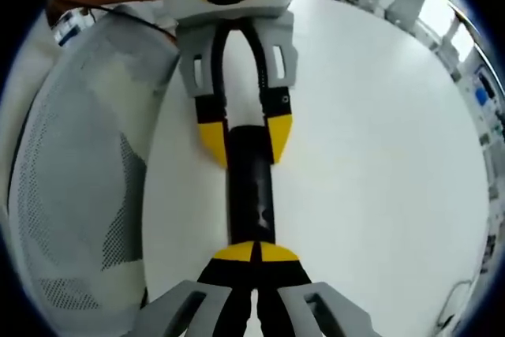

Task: Press the specified remote control buttons in sequence, fully releasing each button before pressing the next.

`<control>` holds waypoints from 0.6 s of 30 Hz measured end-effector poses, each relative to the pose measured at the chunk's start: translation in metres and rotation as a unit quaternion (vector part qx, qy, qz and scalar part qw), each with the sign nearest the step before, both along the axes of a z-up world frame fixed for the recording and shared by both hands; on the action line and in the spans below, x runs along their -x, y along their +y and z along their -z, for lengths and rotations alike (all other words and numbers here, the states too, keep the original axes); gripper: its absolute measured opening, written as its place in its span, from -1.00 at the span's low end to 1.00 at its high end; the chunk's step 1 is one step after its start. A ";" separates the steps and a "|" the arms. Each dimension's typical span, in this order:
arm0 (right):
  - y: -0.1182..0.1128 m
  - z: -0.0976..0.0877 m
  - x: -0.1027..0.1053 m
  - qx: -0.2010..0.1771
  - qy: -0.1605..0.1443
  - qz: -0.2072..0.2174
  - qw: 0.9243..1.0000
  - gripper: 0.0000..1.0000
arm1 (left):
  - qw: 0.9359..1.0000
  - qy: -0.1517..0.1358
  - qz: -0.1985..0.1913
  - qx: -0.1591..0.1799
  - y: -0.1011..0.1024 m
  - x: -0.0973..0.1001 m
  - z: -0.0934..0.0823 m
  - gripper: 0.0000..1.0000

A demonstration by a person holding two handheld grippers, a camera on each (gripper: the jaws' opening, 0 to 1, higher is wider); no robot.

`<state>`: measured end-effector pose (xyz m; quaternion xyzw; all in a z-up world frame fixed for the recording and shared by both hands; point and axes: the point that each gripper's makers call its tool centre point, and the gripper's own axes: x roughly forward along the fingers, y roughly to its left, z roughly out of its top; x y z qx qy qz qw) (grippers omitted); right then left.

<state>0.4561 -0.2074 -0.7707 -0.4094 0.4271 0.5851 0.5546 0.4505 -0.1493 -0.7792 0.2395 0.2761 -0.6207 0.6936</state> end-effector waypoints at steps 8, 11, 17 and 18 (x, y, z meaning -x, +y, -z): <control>-0.003 -0.006 -0.001 0.003 -0.006 -0.003 1.000 -1.00 | 1.000 0.000 0.001 -0.001 0.000 0.000 0.000 -0.51; -0.003 -0.009 -0.003 0.003 -0.009 -0.004 1.000 -1.00 | 1.000 0.000 0.002 -0.002 0.000 0.000 0.000 -0.51; -0.003 -0.016 -0.008 0.005 -0.019 -0.006 1.000 -1.00 | 1.000 0.000 0.002 -0.002 0.000 0.001 0.000 -0.51; -0.003 -0.016 -0.008 0.006 -0.019 -0.007 1.000 -1.00 | 1.000 0.000 0.002 -0.002 0.000 0.000 0.000 -0.51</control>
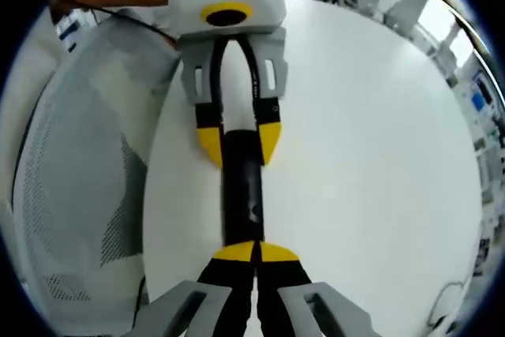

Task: Press the specified remote control buttons in sequence, fully releasing each button before pressing the next.

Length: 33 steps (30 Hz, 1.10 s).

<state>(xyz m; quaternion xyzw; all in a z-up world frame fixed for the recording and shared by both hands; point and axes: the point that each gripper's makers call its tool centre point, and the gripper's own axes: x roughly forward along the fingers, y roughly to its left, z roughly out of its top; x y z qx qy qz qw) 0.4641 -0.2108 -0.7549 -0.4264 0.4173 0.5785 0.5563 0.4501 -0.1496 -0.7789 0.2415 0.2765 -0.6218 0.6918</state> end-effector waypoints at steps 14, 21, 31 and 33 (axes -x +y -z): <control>0.004 -0.006 -0.001 0.003 -0.004 -0.007 1.000 -1.00 | 1.000 -0.001 0.000 0.001 0.000 -0.001 0.001 -0.51; 0.007 -0.006 -0.001 0.005 -0.004 -0.011 1.000 -1.00 | 1.000 -0.001 0.000 0.003 0.000 -0.001 0.001 -0.51; 0.014 -0.006 -0.002 0.004 -0.002 -0.017 1.000 -1.00 | 1.000 -0.001 0.002 0.004 0.000 0.000 0.001 -0.51; 0.016 -0.005 -0.002 0.005 -0.002 -0.019 1.000 -1.00 | 1.000 -0.001 0.001 0.005 0.000 0.000 0.001 -0.51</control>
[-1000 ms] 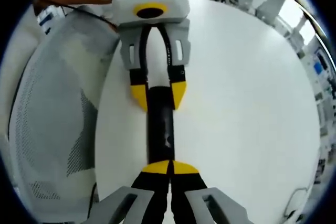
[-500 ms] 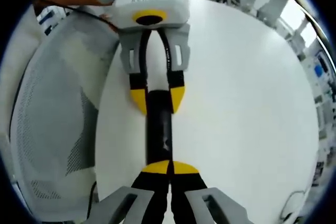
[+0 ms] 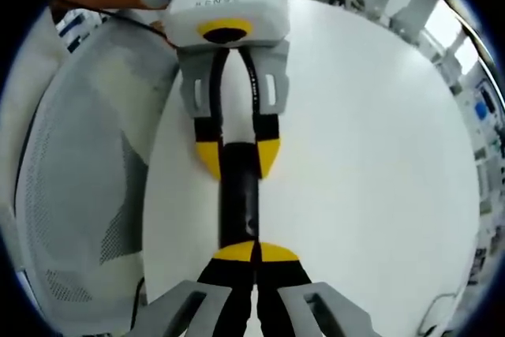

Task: Press the specified remote control buttons in sequence, fully releasing each button before pressing the next.

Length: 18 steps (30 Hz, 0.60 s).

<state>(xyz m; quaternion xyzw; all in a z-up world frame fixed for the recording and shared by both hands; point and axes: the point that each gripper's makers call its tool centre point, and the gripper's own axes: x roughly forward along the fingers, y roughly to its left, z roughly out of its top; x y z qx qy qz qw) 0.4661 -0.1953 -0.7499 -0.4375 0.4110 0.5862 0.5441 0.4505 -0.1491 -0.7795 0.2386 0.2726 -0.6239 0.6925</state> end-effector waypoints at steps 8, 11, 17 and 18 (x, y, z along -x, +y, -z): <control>0.005 0.003 0.000 0.002 0.003 -0.006 1.000 -1.00 | 1.000 0.000 -0.001 0.003 0.000 0.000 0.000 -0.51; 0.007 0.005 0.000 0.002 0.004 -0.008 1.000 -1.00 | 1.000 0.000 -0.001 0.003 0.000 0.000 0.000 -0.51; 0.010 0.010 0.002 0.004 0.009 -0.013 1.000 -1.00 | 1.000 0.000 0.000 0.005 0.000 0.001 -0.001 -0.51; 0.010 0.011 0.002 0.005 0.010 -0.014 1.000 -1.00 | 1.000 0.000 0.000 0.005 0.000 0.000 -0.001 -0.51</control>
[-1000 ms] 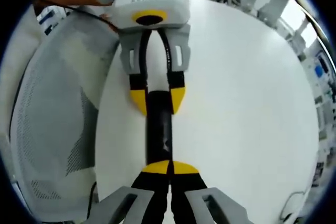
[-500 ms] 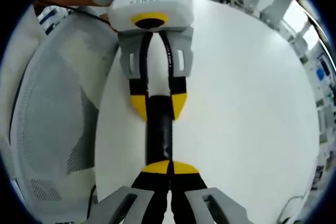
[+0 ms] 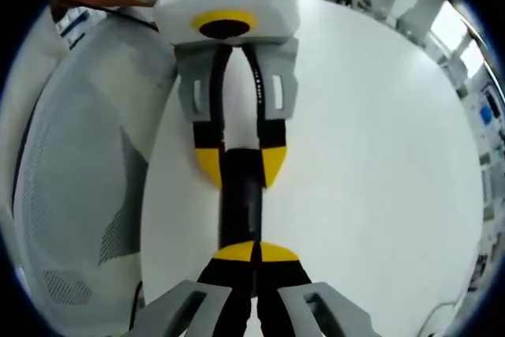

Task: Press the specified remote control buttons in sequence, fully releasing each button before pressing the next.

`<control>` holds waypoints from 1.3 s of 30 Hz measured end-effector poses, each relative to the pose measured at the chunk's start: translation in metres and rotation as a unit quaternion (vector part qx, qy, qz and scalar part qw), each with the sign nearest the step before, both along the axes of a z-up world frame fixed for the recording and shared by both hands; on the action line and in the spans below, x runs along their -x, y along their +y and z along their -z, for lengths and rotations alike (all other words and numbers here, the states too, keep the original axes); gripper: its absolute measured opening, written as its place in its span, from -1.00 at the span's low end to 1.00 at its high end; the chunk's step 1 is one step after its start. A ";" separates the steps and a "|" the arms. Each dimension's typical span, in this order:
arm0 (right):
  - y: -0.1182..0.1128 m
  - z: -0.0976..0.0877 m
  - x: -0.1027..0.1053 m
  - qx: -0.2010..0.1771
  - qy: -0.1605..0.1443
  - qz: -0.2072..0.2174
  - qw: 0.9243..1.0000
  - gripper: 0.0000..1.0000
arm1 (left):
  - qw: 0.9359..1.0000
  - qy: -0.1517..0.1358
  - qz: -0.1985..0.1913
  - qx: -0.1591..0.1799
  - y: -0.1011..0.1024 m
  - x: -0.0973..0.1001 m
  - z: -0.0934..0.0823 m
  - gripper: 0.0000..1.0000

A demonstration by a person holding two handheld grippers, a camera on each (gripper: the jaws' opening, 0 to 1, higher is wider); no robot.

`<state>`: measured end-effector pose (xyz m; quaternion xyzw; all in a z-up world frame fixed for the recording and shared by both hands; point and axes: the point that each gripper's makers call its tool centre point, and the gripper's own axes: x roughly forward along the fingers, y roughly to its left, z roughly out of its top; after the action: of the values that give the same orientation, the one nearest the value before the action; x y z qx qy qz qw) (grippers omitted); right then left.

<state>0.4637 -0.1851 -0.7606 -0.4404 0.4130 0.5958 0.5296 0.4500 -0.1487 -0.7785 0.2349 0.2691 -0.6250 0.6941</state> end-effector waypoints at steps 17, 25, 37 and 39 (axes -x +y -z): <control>0.003 0.012 0.004 0.007 0.012 -0.006 1.000 -1.00 | 1.000 0.000 0.001 0.003 0.000 -0.001 0.000 -0.51; 0.004 0.016 0.004 0.012 0.015 -0.008 1.000 -1.00 | 1.000 0.000 0.002 0.004 0.000 -0.001 0.000 -0.51; 0.004 0.018 0.000 0.032 0.038 -0.012 0.999 -1.00 | 1.000 0.000 0.002 0.006 0.000 -0.001 0.000 -0.52; 0.004 0.018 0.001 0.037 0.043 -0.013 0.998 -1.00 | 1.000 0.000 0.001 0.006 0.000 -0.001 0.000 -0.51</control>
<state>0.4626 -0.1812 -0.7787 -0.4388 0.4516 0.6055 0.4868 0.4515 -0.1485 -0.7788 0.2309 0.2649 -0.6275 0.6948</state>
